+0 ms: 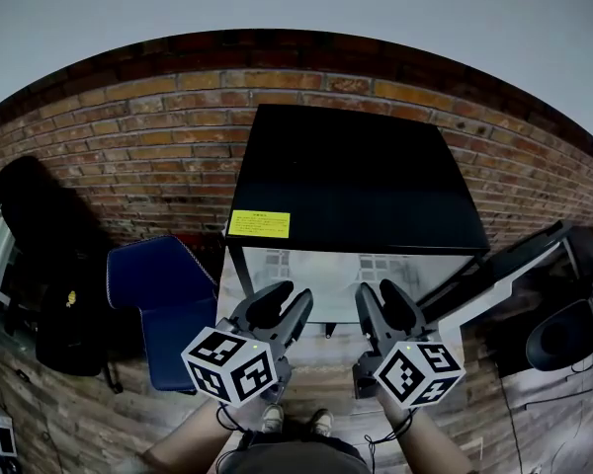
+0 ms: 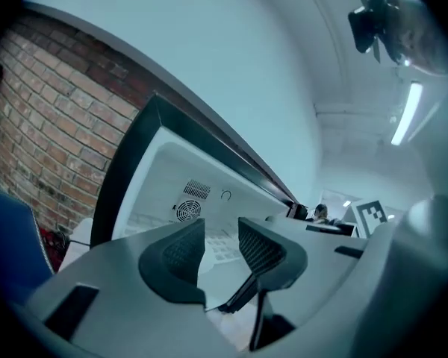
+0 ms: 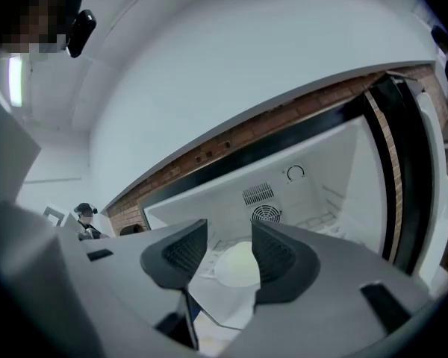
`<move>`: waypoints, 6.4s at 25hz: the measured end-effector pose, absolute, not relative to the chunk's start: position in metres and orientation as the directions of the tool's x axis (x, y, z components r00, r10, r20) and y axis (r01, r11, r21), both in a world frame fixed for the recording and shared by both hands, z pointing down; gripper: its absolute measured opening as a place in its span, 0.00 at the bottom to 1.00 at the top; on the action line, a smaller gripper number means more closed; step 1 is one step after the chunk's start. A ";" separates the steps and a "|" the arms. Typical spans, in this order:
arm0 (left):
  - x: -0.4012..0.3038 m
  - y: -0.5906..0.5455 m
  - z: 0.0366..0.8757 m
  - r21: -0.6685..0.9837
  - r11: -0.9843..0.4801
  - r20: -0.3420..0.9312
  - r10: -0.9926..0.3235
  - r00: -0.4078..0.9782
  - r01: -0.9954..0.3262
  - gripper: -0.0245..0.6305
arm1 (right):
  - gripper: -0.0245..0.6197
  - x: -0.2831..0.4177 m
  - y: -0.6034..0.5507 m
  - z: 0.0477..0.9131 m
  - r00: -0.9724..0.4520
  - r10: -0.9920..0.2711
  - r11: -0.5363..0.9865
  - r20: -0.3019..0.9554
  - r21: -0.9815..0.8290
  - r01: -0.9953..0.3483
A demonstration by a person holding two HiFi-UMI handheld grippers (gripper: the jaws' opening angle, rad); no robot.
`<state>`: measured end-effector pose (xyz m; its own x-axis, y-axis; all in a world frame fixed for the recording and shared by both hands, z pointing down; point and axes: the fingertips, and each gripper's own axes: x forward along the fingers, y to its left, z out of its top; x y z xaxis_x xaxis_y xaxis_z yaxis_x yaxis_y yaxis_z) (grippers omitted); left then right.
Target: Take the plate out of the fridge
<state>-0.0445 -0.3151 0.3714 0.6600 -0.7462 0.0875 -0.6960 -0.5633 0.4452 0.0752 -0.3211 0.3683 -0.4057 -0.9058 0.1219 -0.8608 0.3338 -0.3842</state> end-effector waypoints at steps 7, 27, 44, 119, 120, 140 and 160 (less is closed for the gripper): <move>-0.040 -0.328 0.392 0.637 -0.474 0.074 -0.748 0.660 -0.608 0.30 | 0.32 0.081 -0.333 0.393 -0.405 -0.903 0.303 0.142 -0.455 -0.837; -0.026 -0.359 0.487 0.975 -0.072 0.088 -0.747 0.659 -0.212 0.35 | 0.33 0.079 -0.361 0.480 -0.447 -0.869 0.128 0.210 -0.778 -0.616; -0.020 -0.384 0.508 0.996 0.012 0.066 -0.760 0.647 -0.087 0.20 | 0.24 0.056 -0.383 0.507 -0.509 -0.832 0.038 0.220 -0.894 -0.447; 0.167 -0.216 0.407 0.998 -0.057 -0.006 -0.288 0.957 -0.011 0.08 | 0.09 0.230 -0.182 0.406 -0.123 -0.984 -0.100 0.129 -0.971 -0.218; 0.173 -0.212 0.408 0.999 -0.050 -0.005 -0.275 0.961 -0.009 0.08 | 0.09 0.236 -0.178 0.407 -0.111 -0.985 -0.105 0.131 -0.971 -0.216; 0.236 -0.167 0.476 0.997 -0.002 0.081 -0.103 0.991 -0.081 0.08 | 0.09 0.293 -0.124 0.475 0.023 -0.976 -0.217 0.216 -0.966 -0.138; 0.237 -0.163 0.496 0.993 0.005 0.118 -0.093 0.989 -0.118 0.08 | 0.09 0.294 -0.119 0.498 0.005 -0.974 -0.226 0.226 -0.971 -0.083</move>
<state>0.2370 -0.1628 0.4956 0.9887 -0.0925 0.1180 -0.1180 0.0050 0.9930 0.2938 -0.1194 0.4982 0.0050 -0.9741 0.2261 -0.0832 -0.2258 -0.9706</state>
